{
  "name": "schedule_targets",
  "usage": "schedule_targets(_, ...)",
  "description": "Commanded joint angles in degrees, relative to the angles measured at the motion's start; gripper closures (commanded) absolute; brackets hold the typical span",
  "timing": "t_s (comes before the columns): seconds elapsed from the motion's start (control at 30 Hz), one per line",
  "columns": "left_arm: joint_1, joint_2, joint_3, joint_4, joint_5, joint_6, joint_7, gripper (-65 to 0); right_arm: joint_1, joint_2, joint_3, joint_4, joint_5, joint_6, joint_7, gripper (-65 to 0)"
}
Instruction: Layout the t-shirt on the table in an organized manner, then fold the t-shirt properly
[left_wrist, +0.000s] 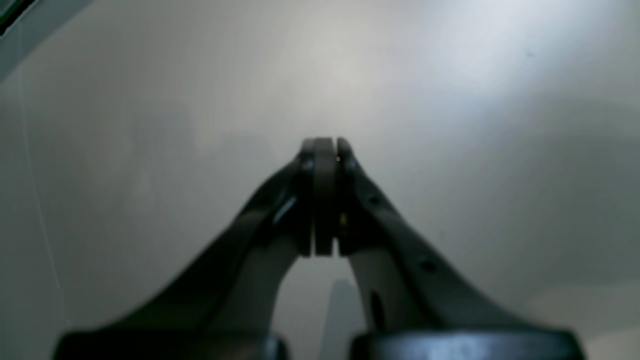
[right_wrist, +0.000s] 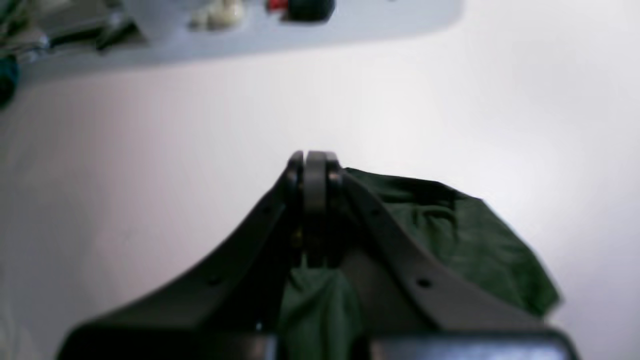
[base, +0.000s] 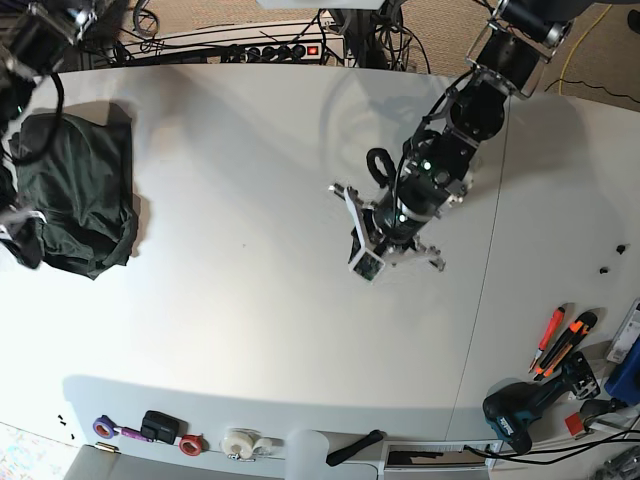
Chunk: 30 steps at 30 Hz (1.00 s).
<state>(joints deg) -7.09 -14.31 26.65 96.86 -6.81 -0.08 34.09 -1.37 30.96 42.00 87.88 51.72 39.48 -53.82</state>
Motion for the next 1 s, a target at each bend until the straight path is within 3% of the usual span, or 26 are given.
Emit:
schedule_targets(0.0,-0.1,0.2,-0.2,1.9,0.2,-0.5,-2.2,0.0,-1.2,1.6,2.0,2.7,2.5,0.5,0.6,0.0)
schedule_targets(0.13,4.0,0.2,-0.2,8.2,0.2,-7.1,-3.6,0.0,-9.3,0.3,8.3,9.7,7.3,0.5,-0.3,0.0)
schedule_targets(0.27,9.6,0.1,-0.2,18.6,1.2,-11.7,-4.1,0.0,-15.4,-2.4,12.9,14.6,9.8,0.5,-1.4,0.0)
schedule_targets(0.5,21.1,-4.1,-2.1,30.0,3.9,-13.6,-4.2,0.0,-24.7,-5.0,14.3,18.5,16.7,0.5,-7.6,0.0)
schedule_targets(0.67,29.0,-8.3,-12.3,30.5,3.4,-13.6,-5.0,0.0,-29.8,-5.0,14.3,18.5,21.2,0.5,-12.5,0.0)
schedule_targets(0.77,34.9,-9.7,-20.7,30.5,-0.7,-13.8,-4.9,0.0,-33.3,-5.0,14.3,18.5,22.7,0.5,-15.5,0.0)
schedule_targets(0.97,48.8,-9.7,-36.8,30.5,-10.6,-19.6,1.0,0.0,-41.7,-5.0,14.3,18.5,23.3,0.5,-17.8,0.0)
